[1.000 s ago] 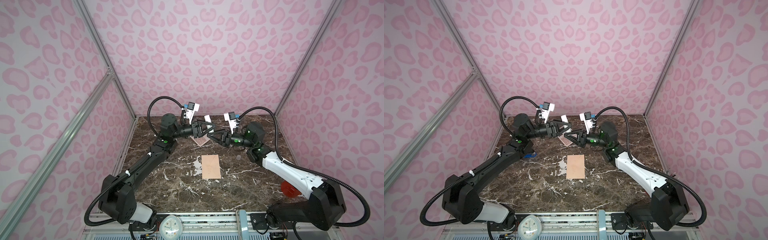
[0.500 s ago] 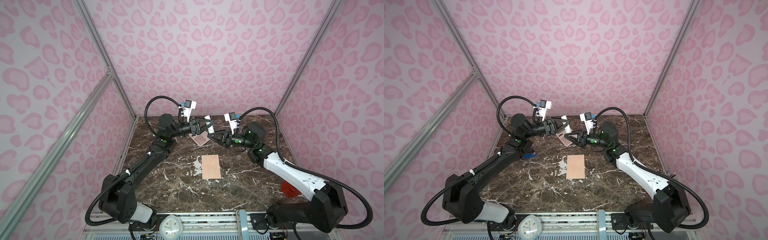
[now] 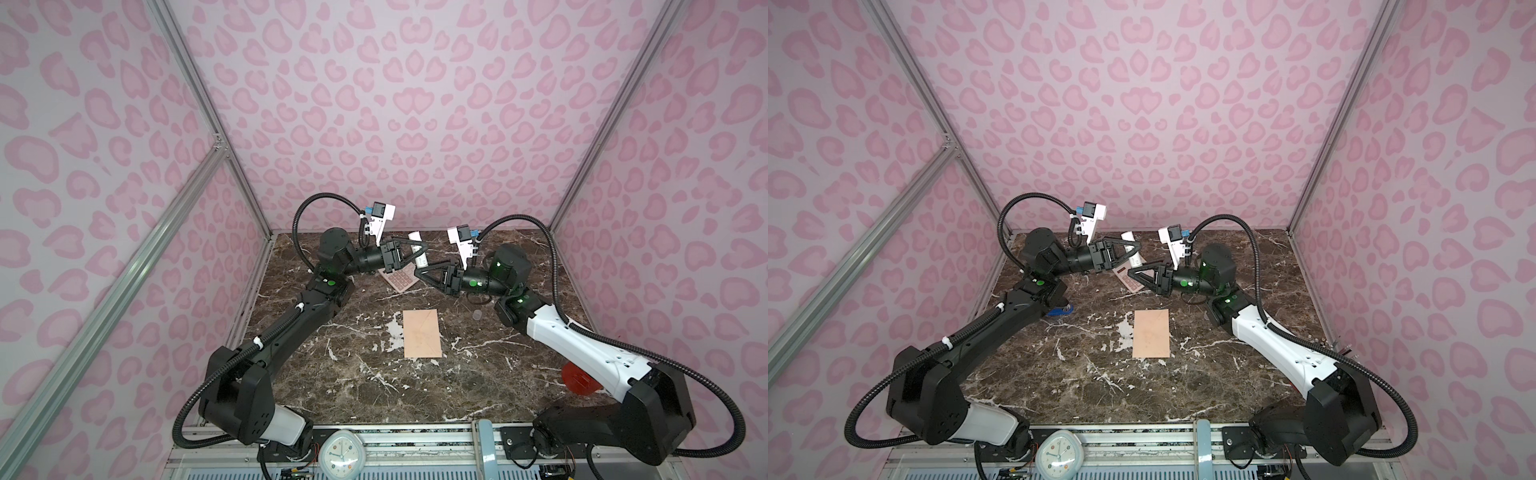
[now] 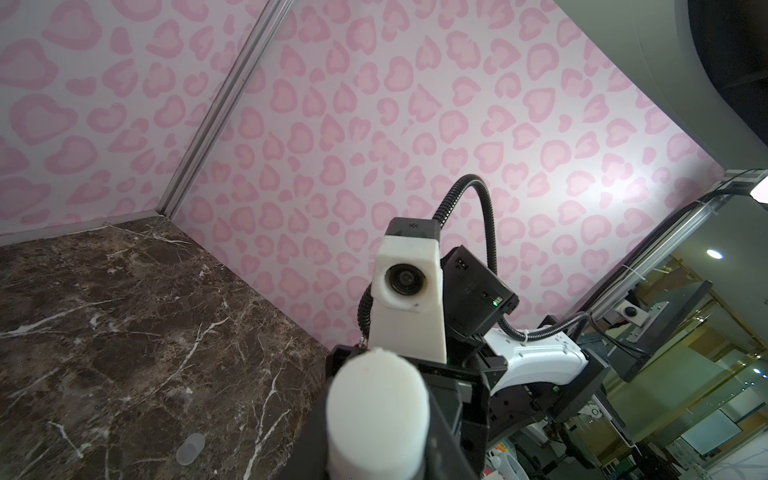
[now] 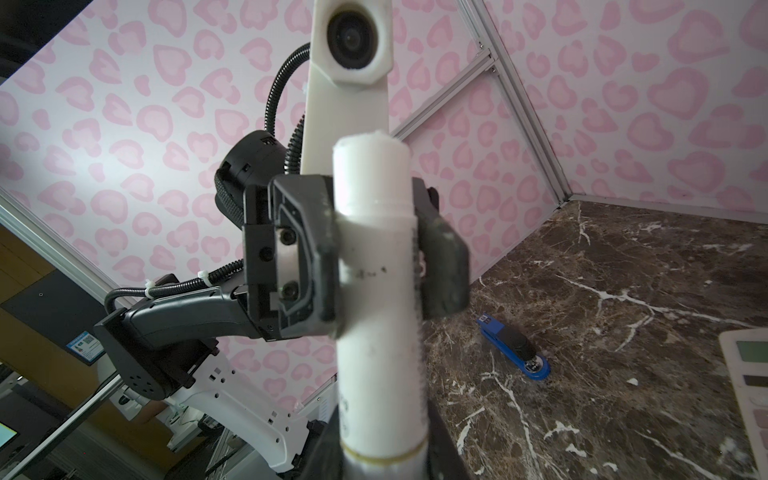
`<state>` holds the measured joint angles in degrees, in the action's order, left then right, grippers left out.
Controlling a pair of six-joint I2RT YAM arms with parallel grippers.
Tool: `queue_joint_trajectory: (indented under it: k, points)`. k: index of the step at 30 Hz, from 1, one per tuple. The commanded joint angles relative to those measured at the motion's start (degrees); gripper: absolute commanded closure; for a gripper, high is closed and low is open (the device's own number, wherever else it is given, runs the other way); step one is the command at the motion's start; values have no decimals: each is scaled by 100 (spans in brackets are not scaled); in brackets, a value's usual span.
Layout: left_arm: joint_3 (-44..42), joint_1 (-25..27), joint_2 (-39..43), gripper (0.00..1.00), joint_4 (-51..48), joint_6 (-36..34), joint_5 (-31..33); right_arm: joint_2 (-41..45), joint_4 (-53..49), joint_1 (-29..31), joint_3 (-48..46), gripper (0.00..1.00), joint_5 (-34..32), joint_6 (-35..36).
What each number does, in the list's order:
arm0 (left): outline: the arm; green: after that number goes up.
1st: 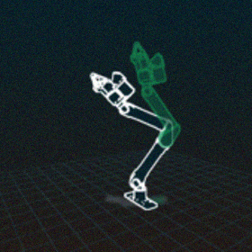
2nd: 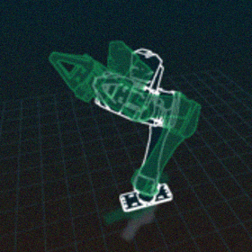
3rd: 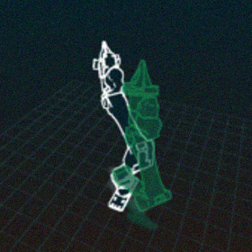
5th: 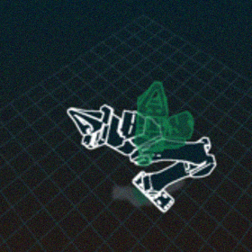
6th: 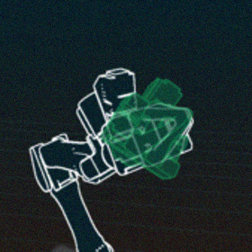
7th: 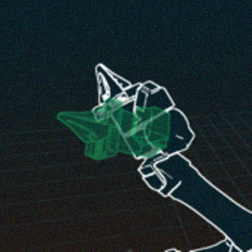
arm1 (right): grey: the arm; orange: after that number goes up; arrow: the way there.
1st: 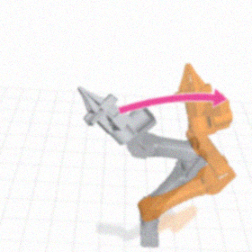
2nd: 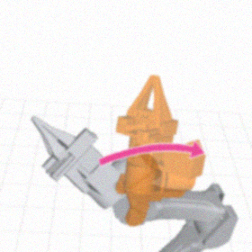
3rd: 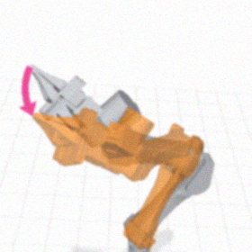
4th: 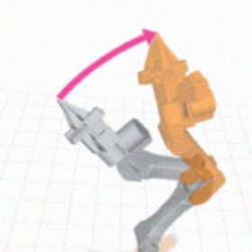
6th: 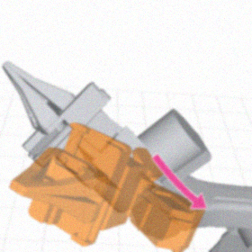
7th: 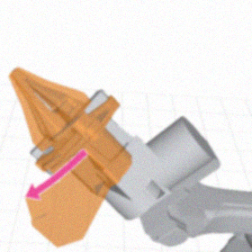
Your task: Place the letter into the envelope and seal it
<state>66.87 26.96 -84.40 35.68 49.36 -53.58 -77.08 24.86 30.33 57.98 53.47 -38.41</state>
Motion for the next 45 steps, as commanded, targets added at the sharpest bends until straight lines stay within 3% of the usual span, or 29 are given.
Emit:
queue_joint_trajectory:
  k: [1,7,11,15,24,28,33,37,41,45]
  points:
    - [56,2,-28,85,48,-21,-117,-3,109,6,-14,86,-91,-2]
    - [237,2,-41,96,-609,-402,85,-8,-387,11,85,85,-626,368]
    - [485,11,58,96,-2002,-1322,789,32,-1411,113,402,87,-1466,1042]
    - [521,15,138,96,-2705,-1758,1532,85,-2044,315,591,87,-2363,1509]
    - [472,246,226,96,-3120,-2150,2834,75,-2814,1059,967,87,-4605,1830]
    - [374,297,239,96,-3063,-2155,3102,10,-2989,1353,1132,85,-5159,1880]
    - [274,284,301,96,-2935,-2133,3244,85,-3046,1439,1055,75,-5121,2074]
    - [248,233,329,96,-2717,-2120,2979,263,-3064,1327,835,63,-4743,2298]
    - [171,88,354,96,-2240,-1904,2543,526,-2780,975,457,54,-3682,2323]
    - [185,-37,299,96,-1856,-1704,1821,728,-2320,557,73,52,-2447,2191]
